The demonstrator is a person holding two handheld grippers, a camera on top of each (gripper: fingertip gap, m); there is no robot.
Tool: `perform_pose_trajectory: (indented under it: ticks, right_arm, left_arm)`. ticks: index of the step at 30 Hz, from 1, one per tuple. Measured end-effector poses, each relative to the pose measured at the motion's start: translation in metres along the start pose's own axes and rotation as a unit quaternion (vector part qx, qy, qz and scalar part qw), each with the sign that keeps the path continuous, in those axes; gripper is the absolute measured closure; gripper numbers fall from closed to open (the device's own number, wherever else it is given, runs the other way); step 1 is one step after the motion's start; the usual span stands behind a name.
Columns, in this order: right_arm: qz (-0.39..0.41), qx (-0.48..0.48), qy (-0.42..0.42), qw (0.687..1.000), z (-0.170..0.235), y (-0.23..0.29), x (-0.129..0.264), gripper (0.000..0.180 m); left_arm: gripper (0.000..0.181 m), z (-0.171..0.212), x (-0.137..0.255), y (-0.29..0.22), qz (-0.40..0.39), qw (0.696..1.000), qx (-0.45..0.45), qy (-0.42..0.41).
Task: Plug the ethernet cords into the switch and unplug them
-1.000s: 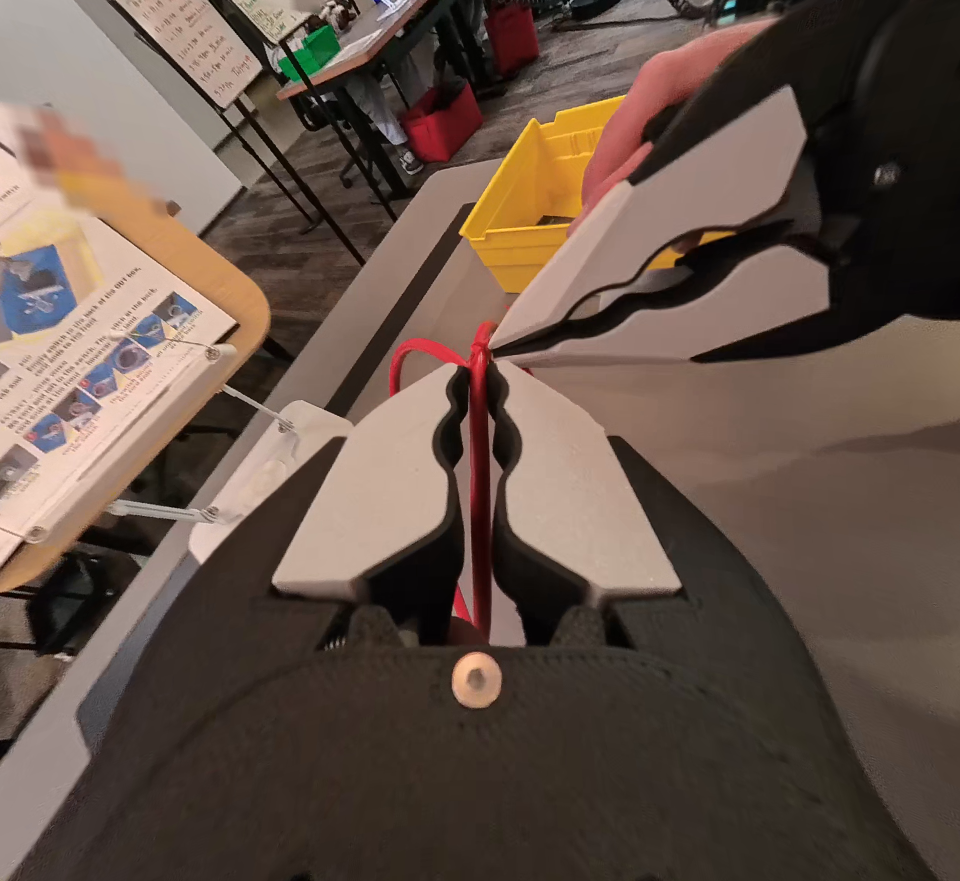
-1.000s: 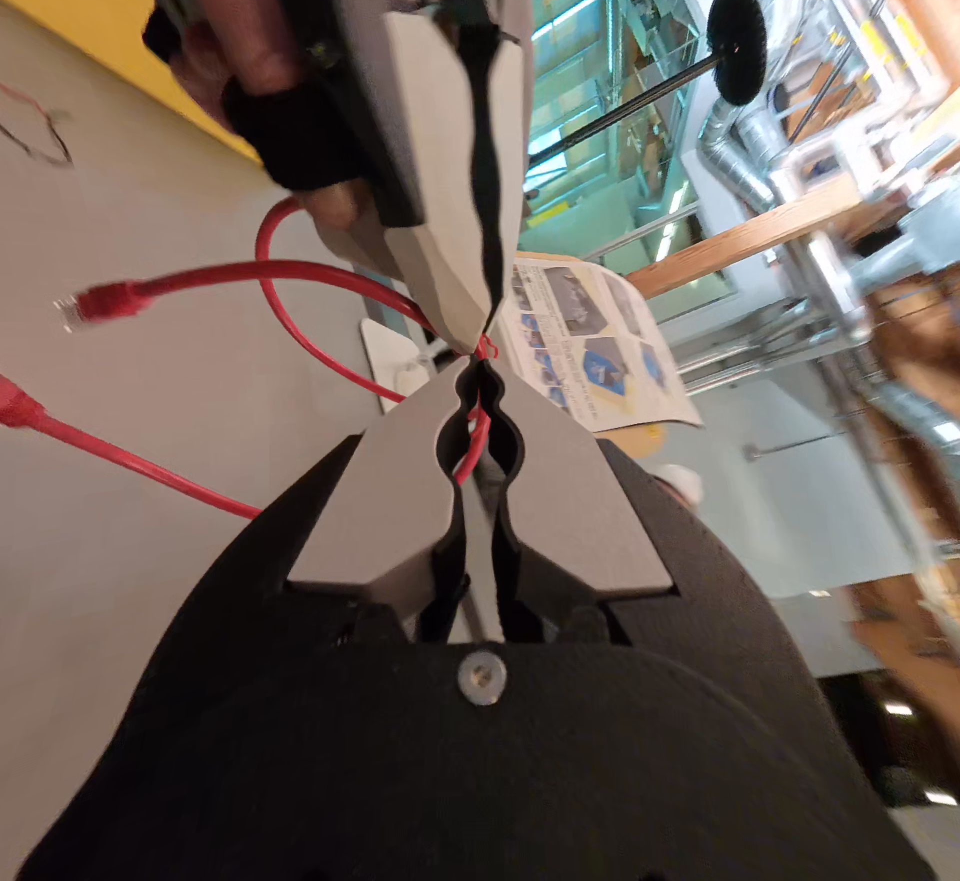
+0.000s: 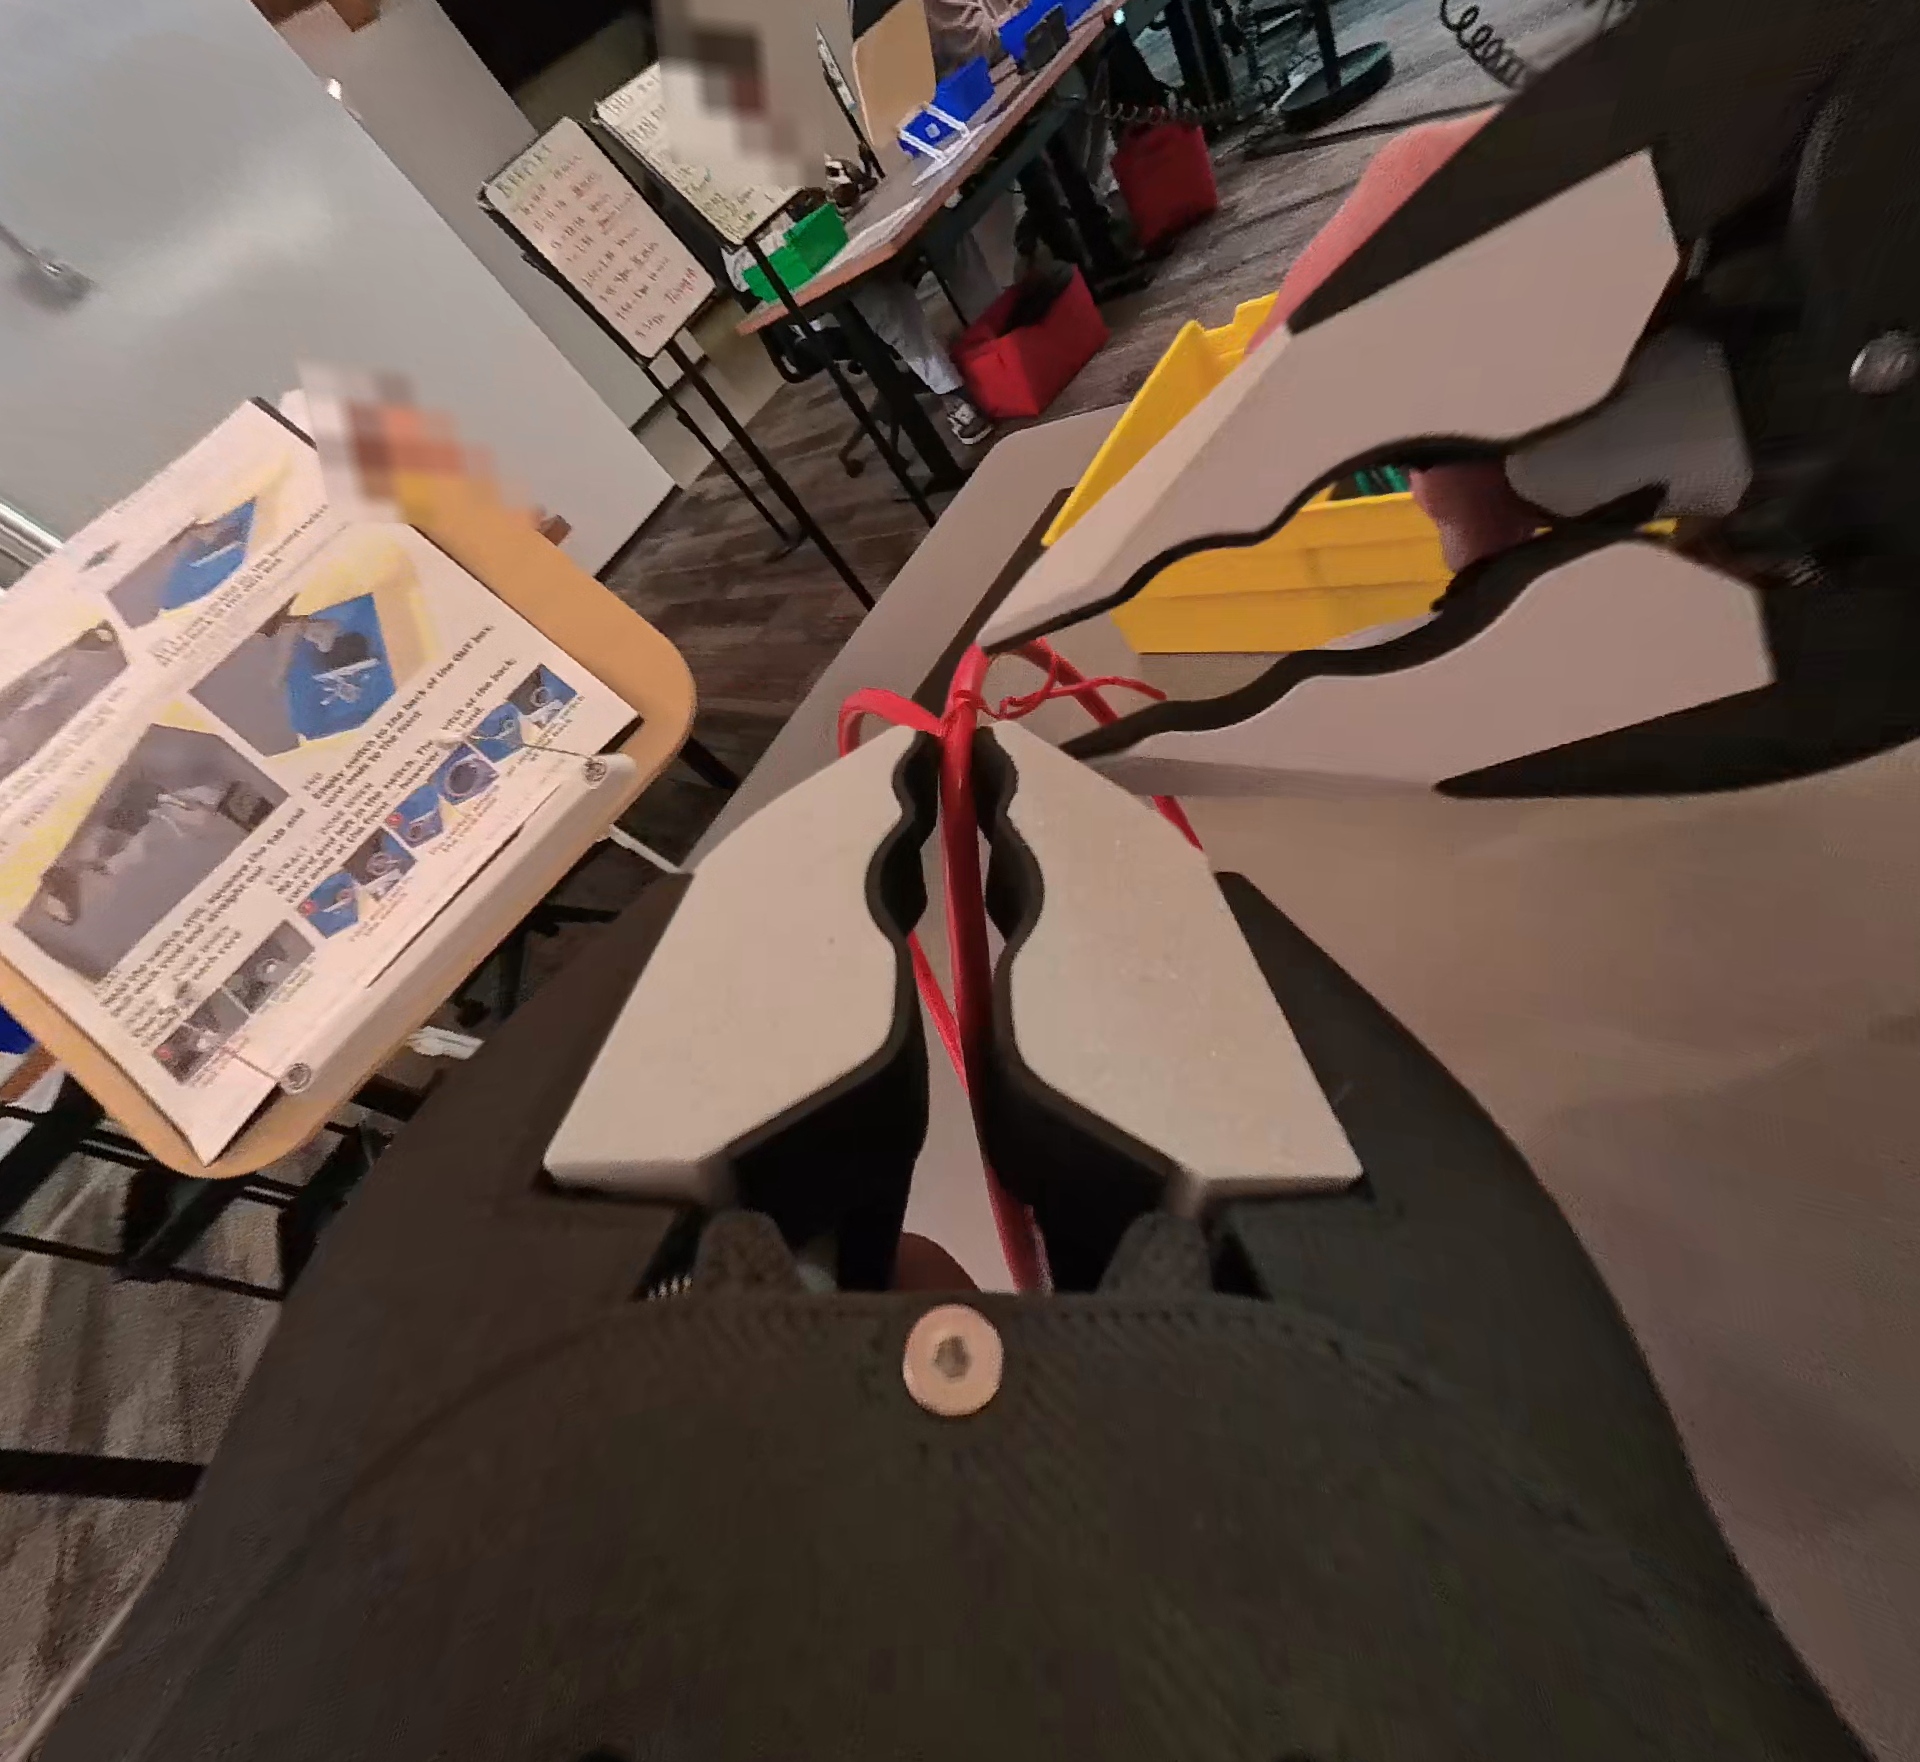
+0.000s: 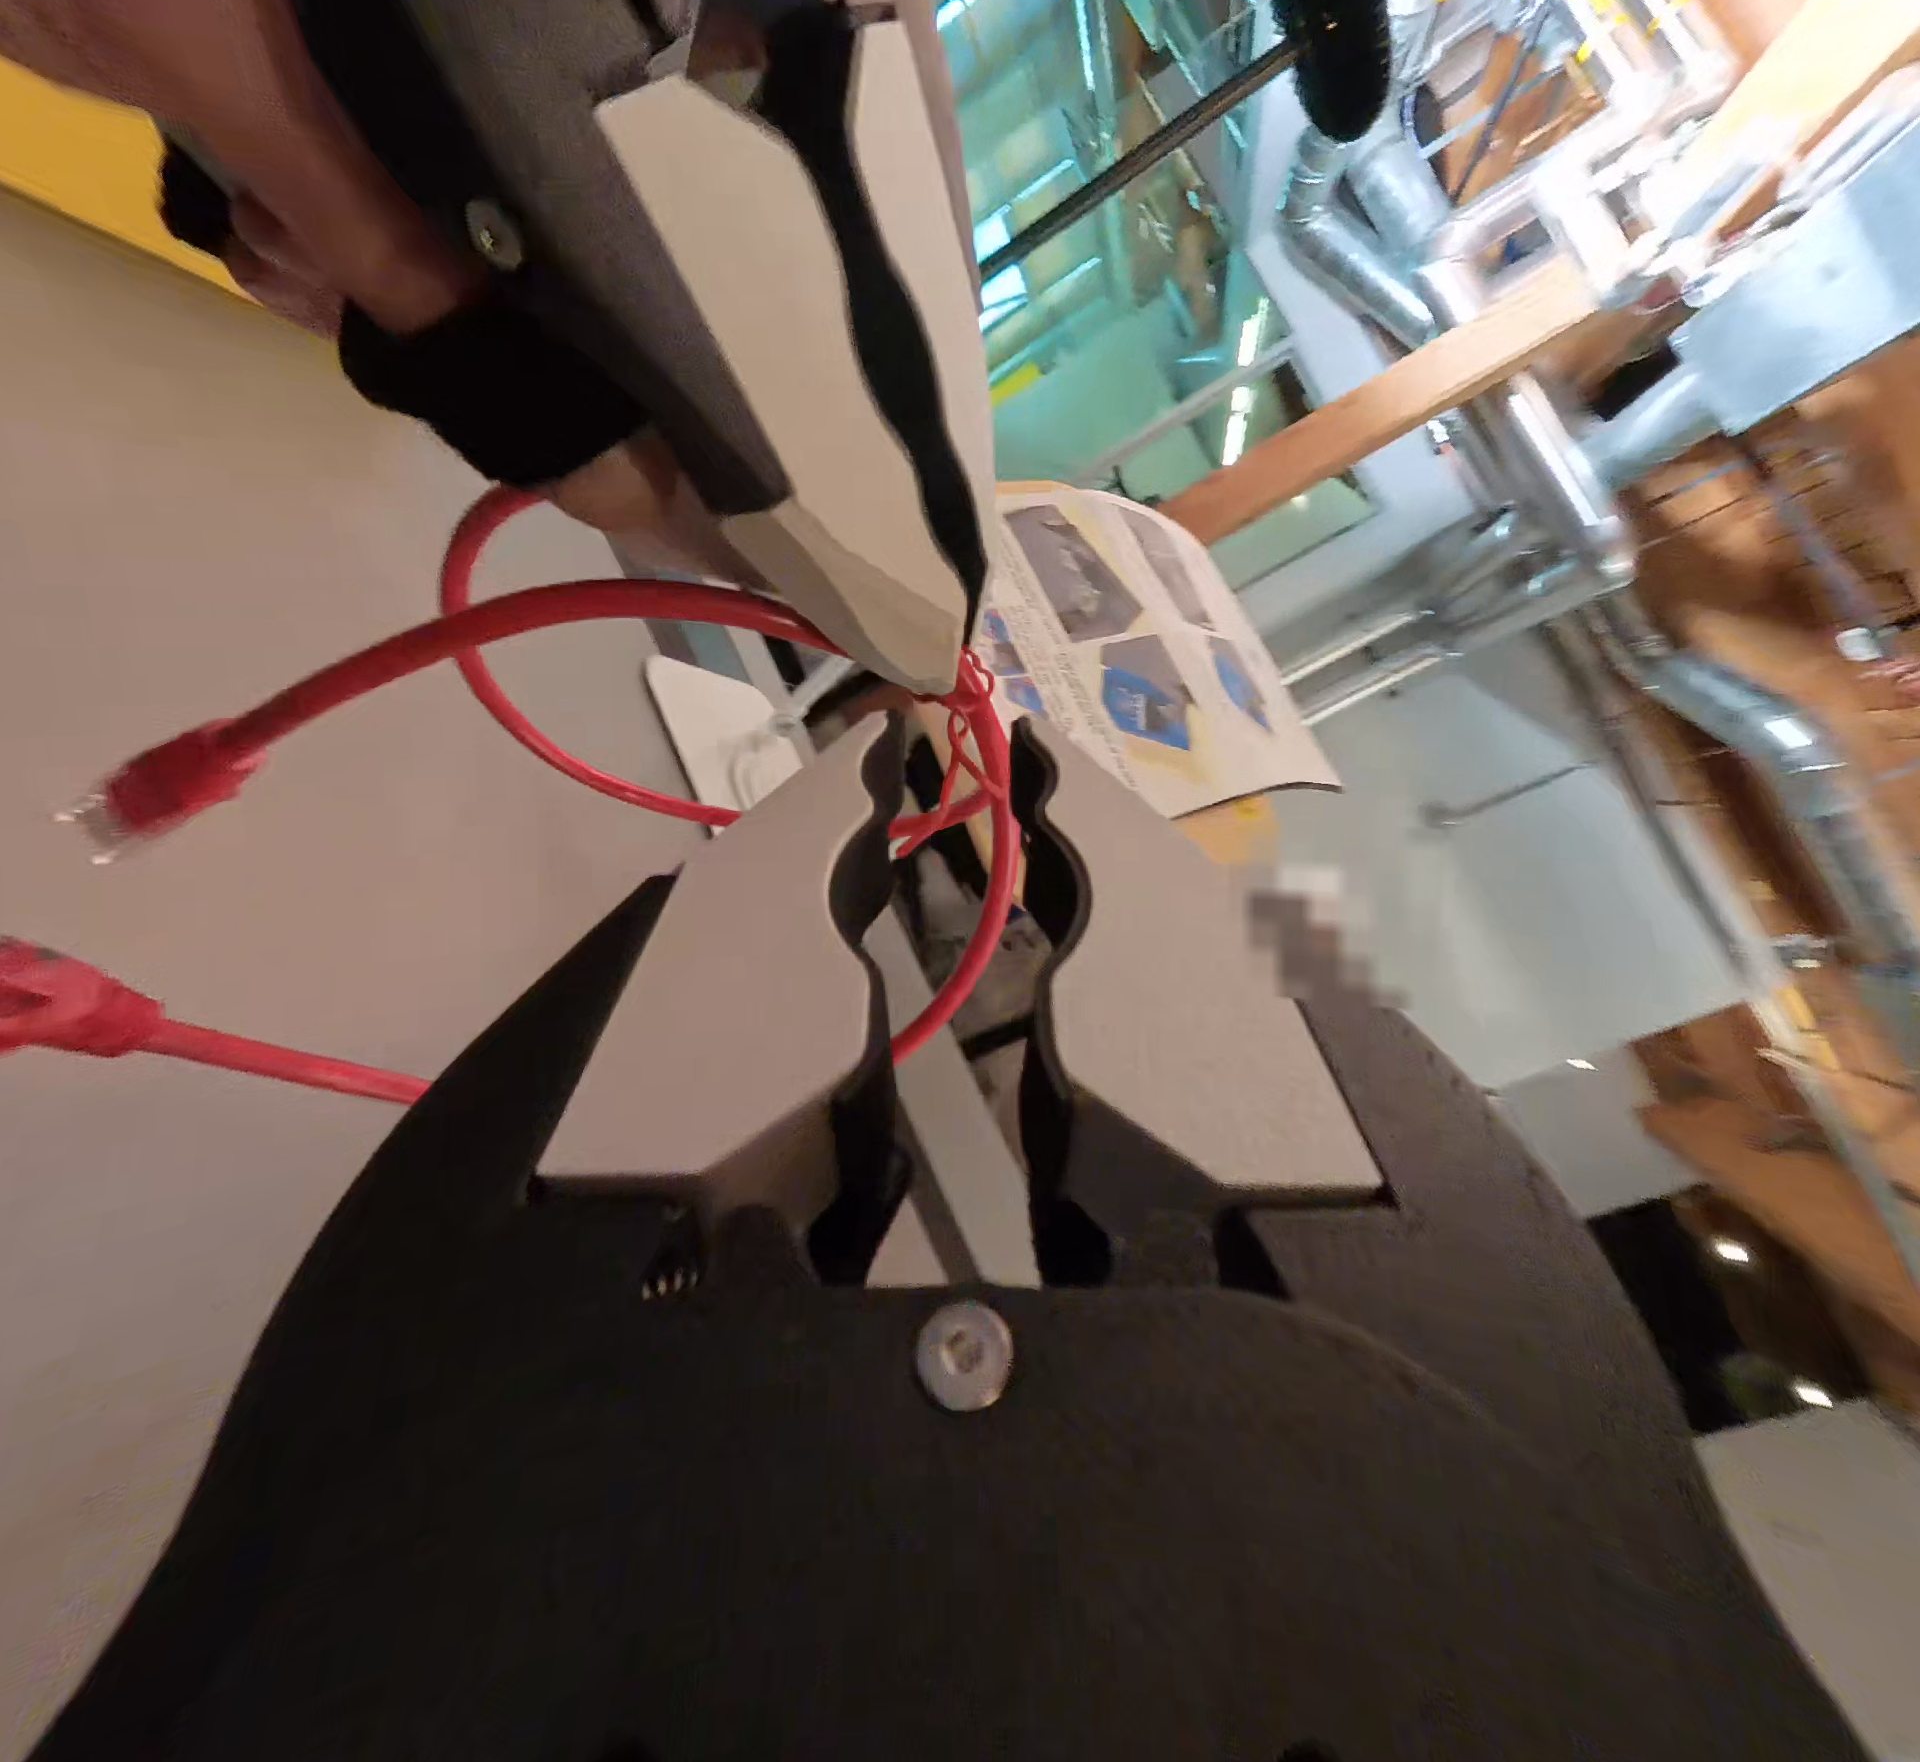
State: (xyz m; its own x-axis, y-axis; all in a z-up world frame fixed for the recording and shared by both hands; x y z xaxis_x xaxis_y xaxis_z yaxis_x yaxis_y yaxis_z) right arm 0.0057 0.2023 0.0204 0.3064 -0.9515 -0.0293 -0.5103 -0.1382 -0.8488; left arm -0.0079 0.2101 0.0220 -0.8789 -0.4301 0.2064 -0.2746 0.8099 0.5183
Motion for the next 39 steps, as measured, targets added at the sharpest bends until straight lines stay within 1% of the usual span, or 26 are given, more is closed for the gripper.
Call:
perform_pose_trajectory:
  ticks: [3, 6, 7, 9, 10, 11, 12, 13, 14, 15, 16, 17, 18, 19, 21, 22, 23, 24, 26, 29, 30, 32, 33, 35, 36, 39]
  right_arm:
    - [0.031, 0.054, 0.012, 0.998, 0.001, 0.000, 0.000, 0.179]
    - [0.027, 0.049, 0.017, 0.998, 0.002, -0.001, 0.000, 0.180]
    - [0.017, 0.025, 0.010, 0.999, 0.001, -0.002, 0.001, 0.180]
    - [-0.020, -0.060, -0.006, 0.998, 0.001, -0.002, 0.001, 0.180]
    - [-0.045, -0.124, -0.016, 0.991, 0.001, -0.002, 0.001, 0.180]
    - [-0.076, -0.209, -0.032, 0.974, 0.000, -0.003, 0.001, 0.180]
    - [-0.110, -0.313, -0.057, 0.942, -0.003, -0.005, 0.002, 0.180]
    - [-0.152, -0.425, -0.089, 0.888, -0.006, -0.007, 0.003, 0.180]
    - [-0.204, -0.537, -0.129, 0.808, -0.010, -0.009, 0.004, 0.180]
    - [-0.252, -0.631, -0.172, 0.713, -0.014, -0.013, 0.007, 0.180]
    - [-0.284, -0.694, -0.210, 0.627, -0.016, -0.017, 0.010, 0.180]
    - [-0.298, -0.726, -0.233, 0.574, -0.017, -0.017, 0.012, 0.180]
    - [-0.295, -0.736, -0.243, 0.559, -0.017, -0.016, 0.011, 0.180]
    - [-0.289, -0.735, -0.245, 0.563, -0.019, -0.016, 0.011, 0.180]
    - [-0.286, -0.724, -0.245, 0.578, -0.022, -0.015, 0.010, 0.180]
    - [-0.277, -0.716, -0.241, 0.593, -0.022, -0.016, 0.009, 0.180]
    - [-0.263, -0.702, -0.239, 0.617, -0.021, -0.016, 0.009, 0.180]
    - [-0.252, -0.684, -0.236, 0.643, -0.021, -0.016, 0.009, 0.170]
    - [-0.246, -0.627, -0.213, 0.708, -0.023, -0.011, 0.008, 0.145]
    - [-0.204, -0.473, -0.167, 0.841, -0.020, -0.004, 0.008, 0.143]
    - [-0.186, -0.415, -0.153, 0.877, -0.018, -0.003, 0.009, 0.143]
    - [-0.153, -0.301, -0.123, 0.933, -0.014, -0.001, 0.010, 0.143]
    - [-0.131, -0.245, -0.110, 0.954, -0.012, -0.002, 0.010, 0.144]
    - [-0.093, -0.128, -0.079, 0.984, -0.009, 0.000, 0.010, 0.145]
    - [-0.072, -0.070, -0.061, 0.993, -0.007, 0.001, 0.009, 0.147]
    - [-0.026, 0.063, -0.019, 0.997, -0.003, 0.005, 0.005, 0.152]
  left_arm:
    - [0.174, -0.002, 0.000, -0.004, 0.009, 1.000, 0.010, 0.004]
    - [0.174, -0.003, 0.000, -0.004, 0.010, 1.000, 0.014, 0.000]
    - [0.174, -0.004, 0.001, -0.004, 0.013, 1.000, 0.017, -0.007]
    - [0.174, -0.005, 0.001, -0.003, 0.004, 1.000, 0.003, -0.012]
    - [0.174, -0.005, 0.001, -0.002, -0.006, 1.000, -0.012, -0.014]
    - [0.174, -0.008, 0.002, -0.001, -0.021, 0.999, -0.033, -0.023]
    - [0.174, -0.012, 0.005, 0.000, -0.037, 0.997, -0.059, -0.038]
    - [0.175, -0.016, 0.007, 0.001, -0.051, 0.994, -0.080, -0.045]
    - [0.175, -0.019, 0.009, 0.003, -0.068, 0.991, -0.102, -0.047]
    - [0.175, -0.024, 0.012, 0.003, -0.084, 0.987, -0.125, -0.058]
    - [0.175, -0.027, 0.013, 0.002, -0.099, 0.982, -0.147, -0.068]
    - [0.175, -0.027, 0.013, 0.001, -0.114, 0.976, -0.169, -0.075]
    - [0.175, -0.026, 0.014, 0.002, -0.127, 0.971, -0.187, -0.079]
    - [0.175, -0.026, 0.016, 0.003, -0.135, 0.967, -0.198, -0.090]
    - [0.175, -0.026, 0.018, 0.005, -0.127, 0.970, -0.177, -0.104]
    - [0.175, -0.025, 0.017, 0.006, -0.122, 0.974, -0.162, -0.102]
    - [0.175, -0.026, 0.016, 0.006, -0.118, 0.977, -0.147, -0.104]
    - [0.175, -0.024, 0.014, 0.007, -0.110, 0.981, -0.126, -0.098]
    - [0.175, -0.019, 0.011, 0.009, -0.083, 0.990, -0.078, -0.083]
    - [0.175, -0.013, 0.009, 0.011, -0.032, 0.997, -0.002, -0.067]
    - [0.174, -0.013, 0.009, 0.012, -0.022, 0.998, 0.015, -0.065]
    - [0.174, -0.013, 0.011, 0.014, -0.009, 0.997, 0.041, -0.057]
    - [0.174, -0.012, 0.010, 0.013, 0.000, 0.997, 0.051, -0.051]
    - [0.174, -0.011, 0.010, 0.012, 0.010, 0.997, 0.065, -0.042]
    - [0.174, -0.009, 0.008, 0.009, 0.021, 0.997, 0.072, -0.033]
    - [0.174, -0.006, 0.005, 0.000, 0.046, 0.995, 0.086, -0.016]
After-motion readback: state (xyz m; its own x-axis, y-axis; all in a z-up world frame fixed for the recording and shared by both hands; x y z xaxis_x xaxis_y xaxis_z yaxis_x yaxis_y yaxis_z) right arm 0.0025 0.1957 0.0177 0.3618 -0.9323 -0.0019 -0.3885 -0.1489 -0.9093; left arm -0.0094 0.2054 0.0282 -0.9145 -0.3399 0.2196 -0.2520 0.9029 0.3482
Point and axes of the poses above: each gripper's, where its closed fingertips meet, x back along the fingers, z out of its underside, y = z × x across the jaws, the point moved 1 cm from there along x, back along the fingers, and after that the axes turned 1 degree about y, right-handed, at the moved point
